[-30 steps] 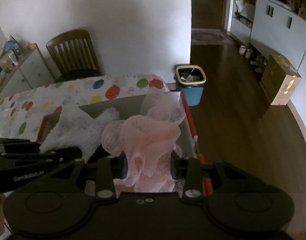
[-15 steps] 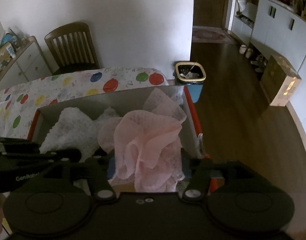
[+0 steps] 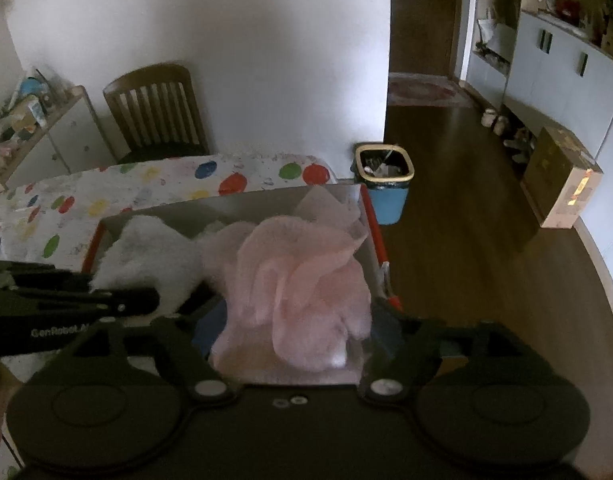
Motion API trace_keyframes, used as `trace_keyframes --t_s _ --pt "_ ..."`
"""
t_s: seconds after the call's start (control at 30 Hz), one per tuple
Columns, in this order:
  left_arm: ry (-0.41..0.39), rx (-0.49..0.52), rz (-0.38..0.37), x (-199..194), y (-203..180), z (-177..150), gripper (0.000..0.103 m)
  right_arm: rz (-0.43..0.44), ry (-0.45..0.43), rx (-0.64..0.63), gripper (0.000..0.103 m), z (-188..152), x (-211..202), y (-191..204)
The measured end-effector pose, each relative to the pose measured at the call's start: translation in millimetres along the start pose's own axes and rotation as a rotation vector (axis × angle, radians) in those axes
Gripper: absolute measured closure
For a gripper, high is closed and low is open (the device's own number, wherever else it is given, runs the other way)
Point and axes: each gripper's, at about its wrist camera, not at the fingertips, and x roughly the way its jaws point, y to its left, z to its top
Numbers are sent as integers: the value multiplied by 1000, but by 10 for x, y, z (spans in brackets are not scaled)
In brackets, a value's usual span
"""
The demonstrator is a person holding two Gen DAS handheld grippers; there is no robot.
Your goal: Organize soft objects
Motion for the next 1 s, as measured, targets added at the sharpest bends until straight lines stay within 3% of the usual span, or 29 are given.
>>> trace_keyframes --t_s 0.53,0.83,1.0 --pt "-137 52 -44 -794 -77 -284 30 64 -160 -47 1 -278 -729 170" --pt "-271 108 -43 -1376 -116 -523 19 89 -285 -106 0 -503 -1198 403" --pt "-335 123 -38 -1644 -130 -678 2 87 -345 -114 0 -660 -1406 481"
